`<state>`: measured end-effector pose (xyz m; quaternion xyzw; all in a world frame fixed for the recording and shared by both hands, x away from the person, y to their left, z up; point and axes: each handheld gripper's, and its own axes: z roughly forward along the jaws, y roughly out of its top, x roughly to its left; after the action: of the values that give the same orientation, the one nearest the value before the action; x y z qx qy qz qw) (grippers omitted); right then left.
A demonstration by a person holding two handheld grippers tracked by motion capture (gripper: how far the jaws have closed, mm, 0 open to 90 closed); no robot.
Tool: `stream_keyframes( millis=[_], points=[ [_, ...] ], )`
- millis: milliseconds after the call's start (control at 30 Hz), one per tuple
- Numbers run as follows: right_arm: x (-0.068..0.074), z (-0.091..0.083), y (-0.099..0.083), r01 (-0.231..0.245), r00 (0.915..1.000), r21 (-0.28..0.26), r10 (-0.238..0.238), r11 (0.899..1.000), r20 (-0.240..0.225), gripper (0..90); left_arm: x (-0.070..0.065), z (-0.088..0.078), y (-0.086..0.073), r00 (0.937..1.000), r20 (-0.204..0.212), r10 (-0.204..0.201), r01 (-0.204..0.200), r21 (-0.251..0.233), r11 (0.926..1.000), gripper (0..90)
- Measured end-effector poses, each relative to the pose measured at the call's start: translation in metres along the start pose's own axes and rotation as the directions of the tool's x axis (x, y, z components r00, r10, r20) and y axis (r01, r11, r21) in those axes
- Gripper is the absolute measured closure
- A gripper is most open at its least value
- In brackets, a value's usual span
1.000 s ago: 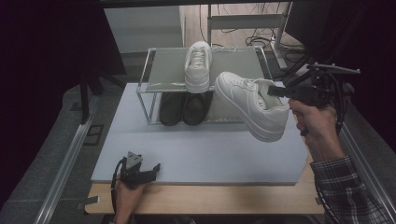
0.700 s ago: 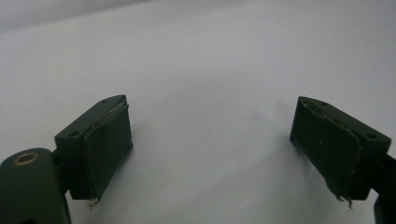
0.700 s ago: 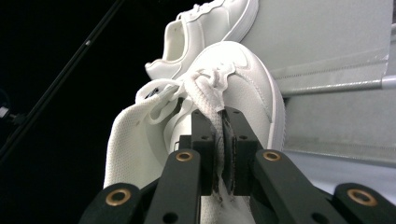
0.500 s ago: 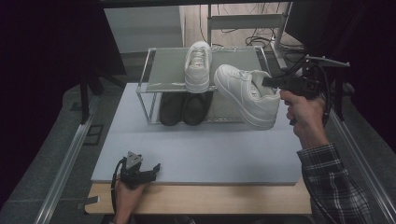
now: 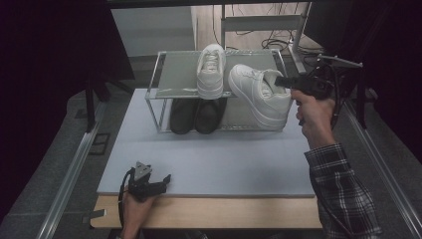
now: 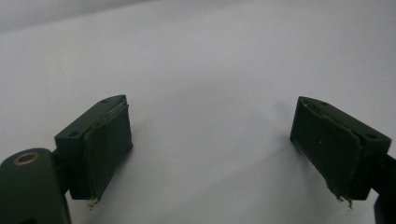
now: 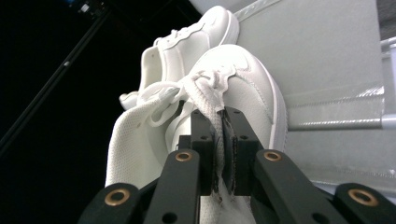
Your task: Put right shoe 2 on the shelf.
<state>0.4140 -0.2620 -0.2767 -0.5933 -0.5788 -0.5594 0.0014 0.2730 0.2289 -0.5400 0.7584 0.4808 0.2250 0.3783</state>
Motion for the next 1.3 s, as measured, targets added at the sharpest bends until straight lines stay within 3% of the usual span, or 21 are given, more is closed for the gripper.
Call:
stream_keyframes(
  millis=[533,900,1033,1100,1300],
  points=[
    [-0.003,0.031,0.009,0.0,0.9983,-0.043,0.003,0.999,0.059,83.4,0.0,0.0,0.0,1.0,-0.001,-0.003,0.003,-0.003,1.0,11.8],
    [-0.003,0.063,0.015,-0.017,0.9965,-0.086,0.024,0.996,0.08,82.0,0.0,0.0,0.0,1.0,-0.001,-0.003,0.003,-0.003,1.0,11.9],
    [-0.004,0.07,0.014,-0.023,0.9975,-0.102,0.03,0.994,0.064,80.0,0.0,0.0,0.0,1.0,-0.002,-0.003,0.003,-0.003,1.0,11.9],
    [-0.008,0.073,0.013,-0.045,0.9985,-0.108,0.048,0.993,0.028,77.3,-0.001,0.0,0.0,1.0,-0.001,-0.003,0.003,-0.004,1.0,12.0],
    [-0.005,0.071,0.016,-0.004,1.0,-0.085,0.003,0.996,-0.003,62.1,-0.001,0.0,0.0,1.0,-0.002,-0.004,0.004,-0.004,1.0,12.0]
  ],
)
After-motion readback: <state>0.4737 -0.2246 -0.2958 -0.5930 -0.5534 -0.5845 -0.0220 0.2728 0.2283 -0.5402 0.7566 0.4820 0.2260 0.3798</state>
